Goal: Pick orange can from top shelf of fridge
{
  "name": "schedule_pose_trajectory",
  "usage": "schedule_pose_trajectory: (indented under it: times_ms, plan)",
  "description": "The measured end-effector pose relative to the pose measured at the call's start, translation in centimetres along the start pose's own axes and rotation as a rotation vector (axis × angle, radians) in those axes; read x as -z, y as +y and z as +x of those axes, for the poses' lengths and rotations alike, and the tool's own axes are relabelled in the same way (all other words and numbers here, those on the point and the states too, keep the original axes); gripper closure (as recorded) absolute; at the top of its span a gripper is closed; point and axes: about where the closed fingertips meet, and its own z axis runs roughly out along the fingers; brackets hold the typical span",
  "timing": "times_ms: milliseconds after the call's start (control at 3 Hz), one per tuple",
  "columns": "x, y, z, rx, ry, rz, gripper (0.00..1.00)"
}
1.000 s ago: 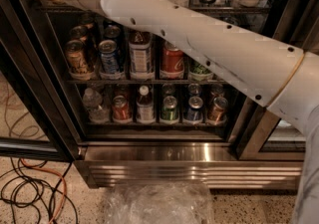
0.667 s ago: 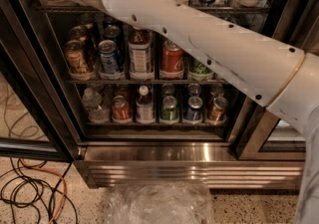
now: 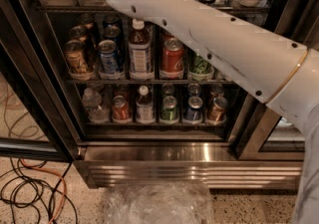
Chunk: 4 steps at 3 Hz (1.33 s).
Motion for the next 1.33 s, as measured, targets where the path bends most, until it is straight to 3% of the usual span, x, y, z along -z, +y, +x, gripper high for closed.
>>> schedule_pose_trajectory:
  times_ms: [667, 1000, 1333]
  plan:
    - [0.46, -0.06, 0.45, -0.169, -0.037, -0.021, 1.00]
    - [0.75, 0.28, 0.32, -0.321, -0.085, -0.018, 1.00]
    - [0.75, 0.29, 0.32, -0.321, -0.085, -0.018, 1.00]
